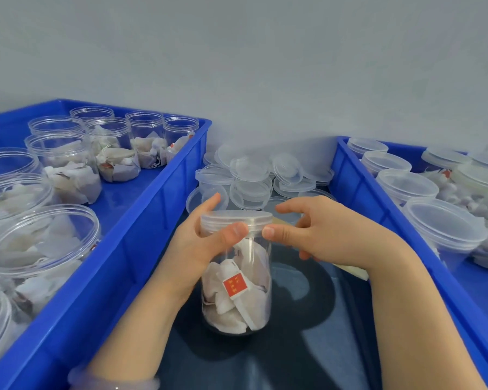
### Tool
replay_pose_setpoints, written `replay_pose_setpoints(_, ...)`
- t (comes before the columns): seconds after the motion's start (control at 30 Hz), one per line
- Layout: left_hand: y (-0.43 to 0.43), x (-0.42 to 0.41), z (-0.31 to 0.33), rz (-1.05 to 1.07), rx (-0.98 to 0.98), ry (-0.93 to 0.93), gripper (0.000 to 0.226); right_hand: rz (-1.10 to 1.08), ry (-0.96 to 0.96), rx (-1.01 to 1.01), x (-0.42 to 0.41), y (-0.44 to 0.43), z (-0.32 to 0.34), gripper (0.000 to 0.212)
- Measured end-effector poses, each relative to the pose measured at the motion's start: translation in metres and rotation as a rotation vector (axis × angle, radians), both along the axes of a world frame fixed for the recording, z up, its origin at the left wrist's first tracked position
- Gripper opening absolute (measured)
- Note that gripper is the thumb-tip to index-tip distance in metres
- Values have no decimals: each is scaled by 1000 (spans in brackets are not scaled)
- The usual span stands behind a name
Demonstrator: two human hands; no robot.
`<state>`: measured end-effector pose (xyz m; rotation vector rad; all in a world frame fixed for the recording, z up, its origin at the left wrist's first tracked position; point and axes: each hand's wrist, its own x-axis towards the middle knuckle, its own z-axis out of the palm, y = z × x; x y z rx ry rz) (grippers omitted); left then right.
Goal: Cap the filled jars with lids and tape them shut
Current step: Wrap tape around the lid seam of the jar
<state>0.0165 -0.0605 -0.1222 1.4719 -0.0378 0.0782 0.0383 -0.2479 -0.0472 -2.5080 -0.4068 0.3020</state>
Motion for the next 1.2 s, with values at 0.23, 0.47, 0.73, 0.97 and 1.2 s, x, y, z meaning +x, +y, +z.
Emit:
replay_pose_setpoints(0.23,-8,-3,3,120,78,-101,94,-42,-115,-86,-8,11,3,68)
replay_pose_setpoints(0.47,-13,0,-3,319,99,-113,111,20,-137,-142,-16,20,5,42)
replay_pose_setpoints(0.73,-7,4,-5,275,62,-91,89,105,19,0,-10,0,7,87)
replay_pose_setpoints(0.97,-10,1,-2,270,86,-146,103,65,14,68,-10,-3,7,75)
replay_pose_setpoints(1.2,-11,0,-8,315,107,-161,96,44,-62,46,-8,3,1,72)
